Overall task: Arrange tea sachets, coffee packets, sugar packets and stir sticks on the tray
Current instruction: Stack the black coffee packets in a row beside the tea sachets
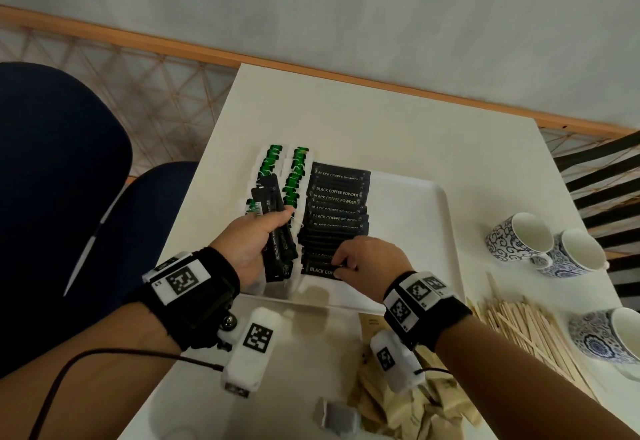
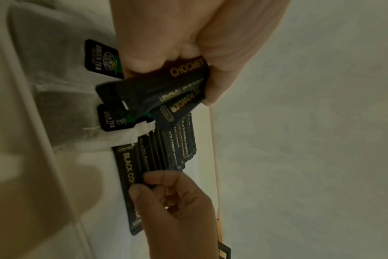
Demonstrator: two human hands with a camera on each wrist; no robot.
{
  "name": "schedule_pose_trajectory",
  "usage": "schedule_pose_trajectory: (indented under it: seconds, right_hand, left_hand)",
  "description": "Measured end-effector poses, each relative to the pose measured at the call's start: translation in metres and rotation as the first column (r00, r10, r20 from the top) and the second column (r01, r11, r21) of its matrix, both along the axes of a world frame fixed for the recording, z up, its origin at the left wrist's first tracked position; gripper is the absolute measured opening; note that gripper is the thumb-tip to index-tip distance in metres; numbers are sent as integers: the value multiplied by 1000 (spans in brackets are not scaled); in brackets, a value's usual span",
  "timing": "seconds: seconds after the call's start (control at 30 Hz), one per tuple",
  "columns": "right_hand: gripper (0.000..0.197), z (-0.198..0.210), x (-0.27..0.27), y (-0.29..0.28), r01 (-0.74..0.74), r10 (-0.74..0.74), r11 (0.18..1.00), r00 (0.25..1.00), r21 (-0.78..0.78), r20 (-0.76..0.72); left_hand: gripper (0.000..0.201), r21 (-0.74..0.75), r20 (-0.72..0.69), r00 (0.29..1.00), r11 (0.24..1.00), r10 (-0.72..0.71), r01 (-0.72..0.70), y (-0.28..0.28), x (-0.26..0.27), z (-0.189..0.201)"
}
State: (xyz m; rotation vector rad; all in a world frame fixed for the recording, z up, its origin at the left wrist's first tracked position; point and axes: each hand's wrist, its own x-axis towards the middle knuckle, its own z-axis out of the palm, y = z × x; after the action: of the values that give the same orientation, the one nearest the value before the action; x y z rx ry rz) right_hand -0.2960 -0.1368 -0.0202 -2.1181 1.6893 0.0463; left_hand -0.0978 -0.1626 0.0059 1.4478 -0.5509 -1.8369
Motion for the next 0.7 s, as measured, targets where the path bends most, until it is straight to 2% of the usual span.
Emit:
schedule_pose_trajectory:
  seconds: [0.27, 0.37, 0.43, 0.5, 0.57, 0.7]
  right_hand:
    - [16, 1, -3, -4, 0, 0, 1000, 1000, -30, -2]
    - [11, 2, -4, -4, 90, -79, 994, 983, -58, 167]
    - [14, 7, -3, -3, 190, -170, 982, 913, -18, 369]
    - [18, 14, 2, -3, 242, -247, 967, 826, 78, 507]
    - [16, 19, 7, -2, 238, -276, 961, 785, 141, 554]
    - [12, 20, 10, -3, 228, -280, 960, 779, 162, 562]
  left_hand:
    - [11, -47, 24, 999, 998, -48, 49, 2, 1, -5]
    - [6, -35, 53, 997, 998, -49, 51, 4, -1, -5]
    - [5, -28, 66, 996, 998, -57, 58, 5, -4, -6]
    - [6, -23, 67, 994, 996, -87, 89, 7, -8, -7]
    - [10, -18, 57, 989, 990, -136, 137, 10, -12, -6]
    - [12, 18, 23, 985, 986, -169, 168, 14, -17, -4]
